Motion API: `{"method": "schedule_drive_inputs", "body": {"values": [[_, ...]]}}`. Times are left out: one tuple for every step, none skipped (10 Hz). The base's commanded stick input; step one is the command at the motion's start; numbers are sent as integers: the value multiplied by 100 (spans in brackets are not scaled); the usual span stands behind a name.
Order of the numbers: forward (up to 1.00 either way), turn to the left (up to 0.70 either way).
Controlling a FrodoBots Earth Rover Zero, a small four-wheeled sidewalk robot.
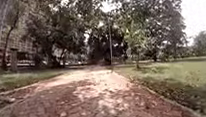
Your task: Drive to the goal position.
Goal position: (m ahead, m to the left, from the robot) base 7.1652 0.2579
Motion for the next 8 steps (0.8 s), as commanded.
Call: {"method": "schedule_drive_inputs", "body": {"values": [[70,26],[70,35],[70,35],[70,35],[70,35],[70,24],[70,5],[70,0]]}}
